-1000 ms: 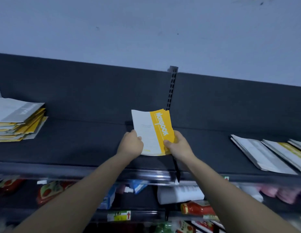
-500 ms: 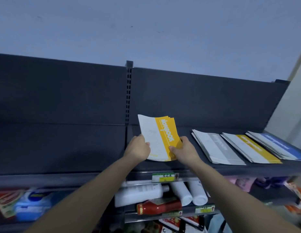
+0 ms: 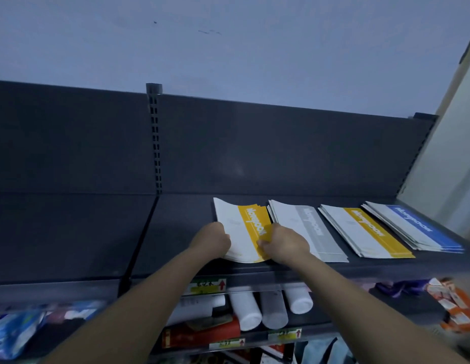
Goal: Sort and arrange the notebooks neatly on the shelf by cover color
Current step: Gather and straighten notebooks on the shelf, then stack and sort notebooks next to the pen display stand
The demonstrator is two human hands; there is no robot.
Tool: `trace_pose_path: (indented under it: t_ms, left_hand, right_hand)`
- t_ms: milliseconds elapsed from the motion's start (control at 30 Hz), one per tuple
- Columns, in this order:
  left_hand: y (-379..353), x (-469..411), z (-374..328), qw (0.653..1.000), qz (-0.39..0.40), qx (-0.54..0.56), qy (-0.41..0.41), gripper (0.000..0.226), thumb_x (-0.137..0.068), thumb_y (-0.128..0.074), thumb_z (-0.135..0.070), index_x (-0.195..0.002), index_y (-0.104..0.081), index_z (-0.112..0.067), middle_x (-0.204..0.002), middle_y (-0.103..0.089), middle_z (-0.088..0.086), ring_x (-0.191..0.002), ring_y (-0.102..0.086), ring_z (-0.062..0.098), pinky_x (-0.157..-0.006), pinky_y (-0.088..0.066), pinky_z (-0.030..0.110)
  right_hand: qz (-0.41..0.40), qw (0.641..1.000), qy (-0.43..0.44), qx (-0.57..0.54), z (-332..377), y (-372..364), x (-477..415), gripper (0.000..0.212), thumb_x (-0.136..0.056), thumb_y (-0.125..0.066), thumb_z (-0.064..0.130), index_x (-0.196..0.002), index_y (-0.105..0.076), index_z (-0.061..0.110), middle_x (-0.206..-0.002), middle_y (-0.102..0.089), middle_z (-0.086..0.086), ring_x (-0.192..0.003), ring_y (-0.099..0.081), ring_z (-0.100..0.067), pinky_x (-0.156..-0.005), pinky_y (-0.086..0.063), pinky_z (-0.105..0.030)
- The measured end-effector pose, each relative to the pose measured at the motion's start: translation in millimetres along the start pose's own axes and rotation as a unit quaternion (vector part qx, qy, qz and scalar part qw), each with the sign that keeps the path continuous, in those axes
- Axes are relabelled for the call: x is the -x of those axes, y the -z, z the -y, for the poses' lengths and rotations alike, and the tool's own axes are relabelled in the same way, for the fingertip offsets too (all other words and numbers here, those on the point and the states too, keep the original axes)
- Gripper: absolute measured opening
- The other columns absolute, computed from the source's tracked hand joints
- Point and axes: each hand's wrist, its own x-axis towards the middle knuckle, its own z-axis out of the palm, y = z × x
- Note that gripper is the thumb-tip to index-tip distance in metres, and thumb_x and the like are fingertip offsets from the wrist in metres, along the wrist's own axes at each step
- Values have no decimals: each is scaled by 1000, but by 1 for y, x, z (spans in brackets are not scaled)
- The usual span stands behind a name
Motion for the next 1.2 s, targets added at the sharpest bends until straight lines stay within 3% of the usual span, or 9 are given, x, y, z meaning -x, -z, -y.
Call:
trace_pose_path:
  t_ms: [133,300,500,567,667,733,867,1200]
  left_hand:
    - [-5,-4,-4,999,7,-38,4,19,-95,-43,-16,-81,-51,-7,-82,-51,4,-76,-52,21,-59,-38,26]
    - [-8,-5,-4,992,1,-123,13,27,-96,-42,-20,-70,-41,-14,-111,-46,7,-80,-49,20,-69,-42,28]
    - [5,-5,4,994,-6,-105,9,35,-95,-49,-31,-64,-43,-17,-71,-46,-3,-73,-51,16,-60,-39,25]
    - [18,-2,11,994,-13,-108,10,34,-95,-50,-36,-68,-48,-15,-76,-50,-2,-77,-53,17,-65,-44,27]
    - [42,5,30,986,-37,-161,16,34,-96,-50,-40,-97,-61,-8,-103,-59,6,-96,-57,22,-82,-52,33]
    - [61,12,46,977,-63,-204,24,35,-97,-49,-39,-107,-61,-8,-111,-58,7,-102,-57,23,-83,-52,34]
    - [96,29,85,950,-108,-290,35,31,-98,-48,-34,-110,-60,-8,-114,-55,8,-106,-53,25,-75,-41,31]
    - [193,91,203,906,-165,-371,117,38,-95,-51,-35,-123,-56,-10,-127,-52,9,-120,-49,27,-91,-43,38]
  right_hand:
    - [13,999,4,49,-5,-2,-8,42,-92,-48,45,-124,-54,18,-126,-59,-3,-116,-55,-25,-80,-42,-30]
    - [25,997,-10,67,-5,-3,-14,56,-89,-52,51,-131,-50,14,-134,-44,-8,-122,-48,-26,-89,-45,-35]
    - [-14,998,42,49,10,2,-19,46,-86,-57,34,-128,-49,16,-130,-45,-7,-120,-48,-26,-81,-43,-32]
    - [-36,996,77,27,21,3,-21,42,-88,-56,36,-125,-52,16,-131,-46,-7,-121,-48,-26,-83,-44,-32]
    - [-51,988,143,16,45,2,-23,43,-91,-55,38,-128,-51,17,-131,-47,-8,-124,-45,-26,-91,-44,-34]
    - [-52,980,190,22,68,1,-22,43,-92,-55,36,-130,-51,16,-129,-47,-8,-124,-44,-28,-94,-43,-35]
    - [-48,963,261,43,122,-6,-16,42,-91,-55,31,-128,-50,15,-126,-45,-10,-123,-43,-30,-95,-42,-37]
    - [-9,915,394,87,287,-38,27,47,-94,-52,38,-134,-44,16,-130,-45,-9,-122,-42,-29,-99,-37,-38]
